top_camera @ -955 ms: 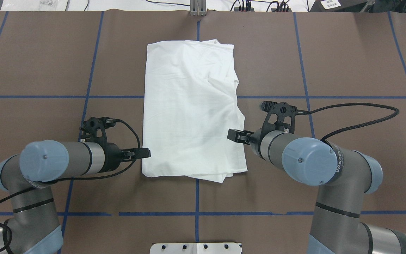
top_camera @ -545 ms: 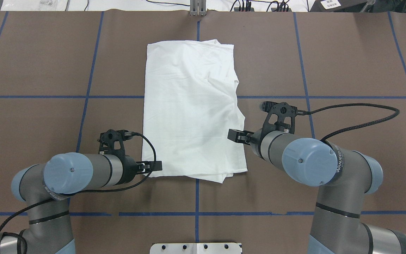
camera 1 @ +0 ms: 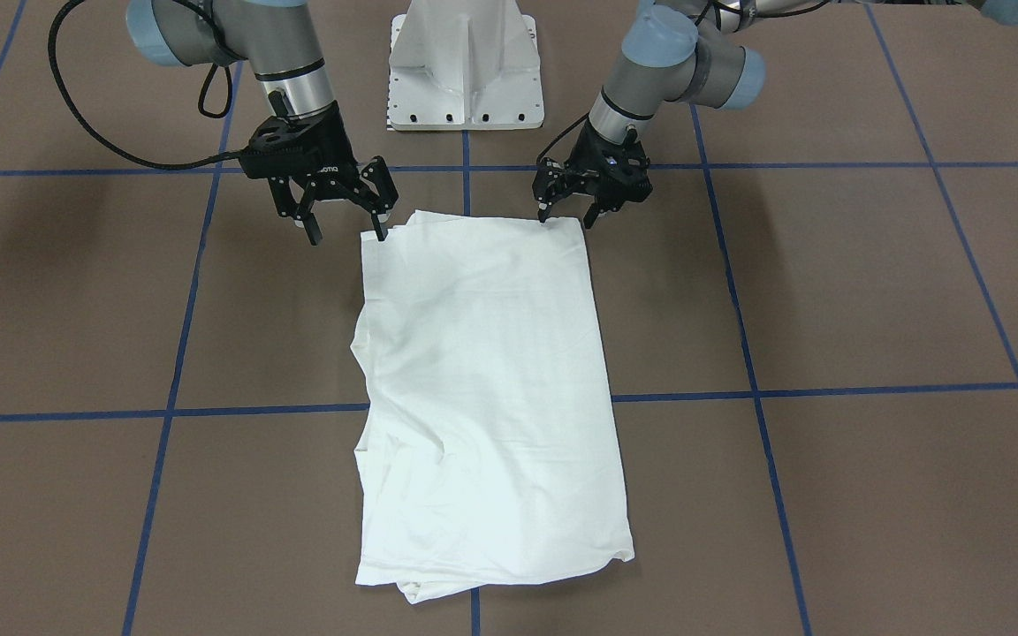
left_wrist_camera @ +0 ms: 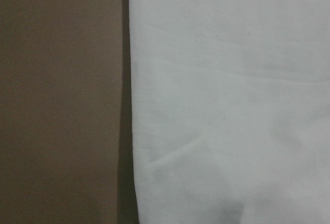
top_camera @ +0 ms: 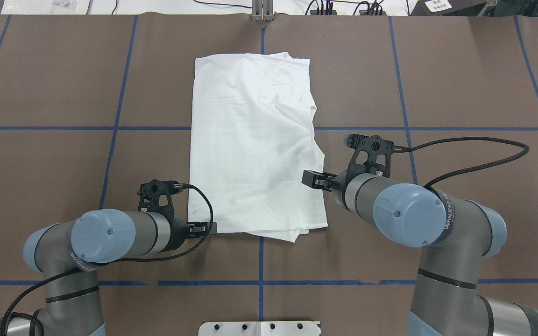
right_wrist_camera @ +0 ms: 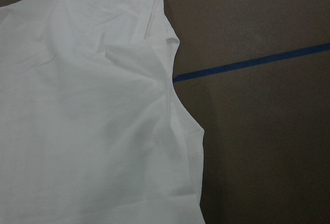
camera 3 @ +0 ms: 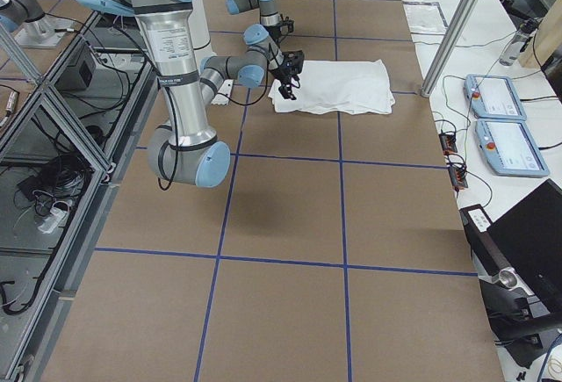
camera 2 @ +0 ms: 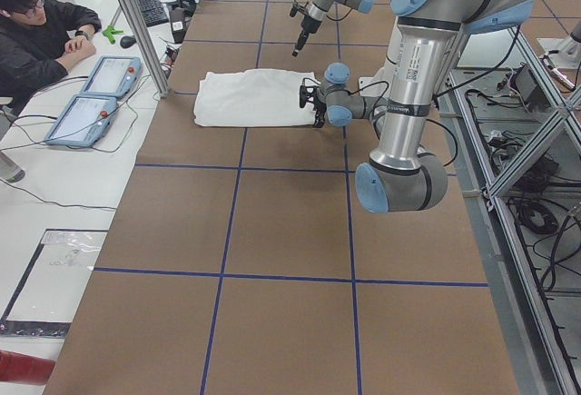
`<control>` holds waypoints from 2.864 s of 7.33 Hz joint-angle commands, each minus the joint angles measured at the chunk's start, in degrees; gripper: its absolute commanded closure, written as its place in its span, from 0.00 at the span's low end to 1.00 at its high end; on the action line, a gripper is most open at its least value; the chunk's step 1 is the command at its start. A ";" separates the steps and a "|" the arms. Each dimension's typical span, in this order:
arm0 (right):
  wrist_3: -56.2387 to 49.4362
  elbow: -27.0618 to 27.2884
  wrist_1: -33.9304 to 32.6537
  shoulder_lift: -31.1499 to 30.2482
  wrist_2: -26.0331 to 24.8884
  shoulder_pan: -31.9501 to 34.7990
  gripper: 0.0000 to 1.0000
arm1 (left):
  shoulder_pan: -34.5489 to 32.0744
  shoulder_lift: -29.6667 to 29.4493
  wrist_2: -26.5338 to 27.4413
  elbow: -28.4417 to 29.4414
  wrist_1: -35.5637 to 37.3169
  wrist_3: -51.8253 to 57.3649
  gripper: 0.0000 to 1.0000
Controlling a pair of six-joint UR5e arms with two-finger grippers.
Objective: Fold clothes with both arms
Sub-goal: 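Lower both grippers to the shirt's near corners, then grasp the near corners of the folded shirt with both grippers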
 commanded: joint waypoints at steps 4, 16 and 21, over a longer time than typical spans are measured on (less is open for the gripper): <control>0.00 -0.18 0.00 0.08 -0.01 -0.56 0.00 | 0.11 -0.41 -0.04 -0.15 0.70 0.07 1.00; 40.95 -9.15 -16.79 11.85 -2.30 -10.14 0.06 | 0.02 -0.41 0.13 -1.82 0.70 -0.10 1.00; 40.96 -14.77 -16.79 15.02 -2.47 -10.14 0.10 | -0.07 -0.32 0.14 -2.26 0.70 -0.10 1.00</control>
